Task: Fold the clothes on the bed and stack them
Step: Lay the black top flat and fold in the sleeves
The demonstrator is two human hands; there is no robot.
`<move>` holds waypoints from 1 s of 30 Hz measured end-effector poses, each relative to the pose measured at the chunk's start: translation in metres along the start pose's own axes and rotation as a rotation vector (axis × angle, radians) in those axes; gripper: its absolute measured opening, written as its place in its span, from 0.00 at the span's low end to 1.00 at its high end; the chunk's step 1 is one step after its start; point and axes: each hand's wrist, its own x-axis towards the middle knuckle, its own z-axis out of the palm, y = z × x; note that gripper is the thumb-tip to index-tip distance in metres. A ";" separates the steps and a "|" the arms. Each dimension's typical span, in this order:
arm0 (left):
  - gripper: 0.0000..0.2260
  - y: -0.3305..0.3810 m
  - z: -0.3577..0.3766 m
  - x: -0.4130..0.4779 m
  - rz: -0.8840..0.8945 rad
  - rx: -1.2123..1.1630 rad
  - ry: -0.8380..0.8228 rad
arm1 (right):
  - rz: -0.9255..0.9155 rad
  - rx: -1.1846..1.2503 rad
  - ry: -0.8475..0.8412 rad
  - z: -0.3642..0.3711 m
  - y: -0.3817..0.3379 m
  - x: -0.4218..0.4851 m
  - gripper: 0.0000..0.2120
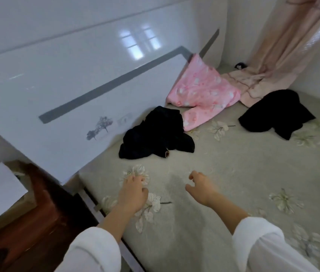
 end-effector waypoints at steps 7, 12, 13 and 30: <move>0.18 -0.078 0.010 0.180 -0.033 0.095 -0.082 | 0.130 0.012 -0.032 0.049 -0.025 0.150 0.22; 0.28 -0.105 0.034 0.282 0.003 0.006 0.003 | 0.079 0.016 0.066 0.077 -0.029 0.239 0.25; 0.30 -0.108 0.038 0.300 0.028 0.034 0.042 | 0.058 0.011 0.100 0.081 -0.031 0.255 0.26; 0.13 -0.114 0.041 0.355 0.288 -0.083 -0.145 | 0.295 0.383 0.207 0.103 -0.015 0.303 0.05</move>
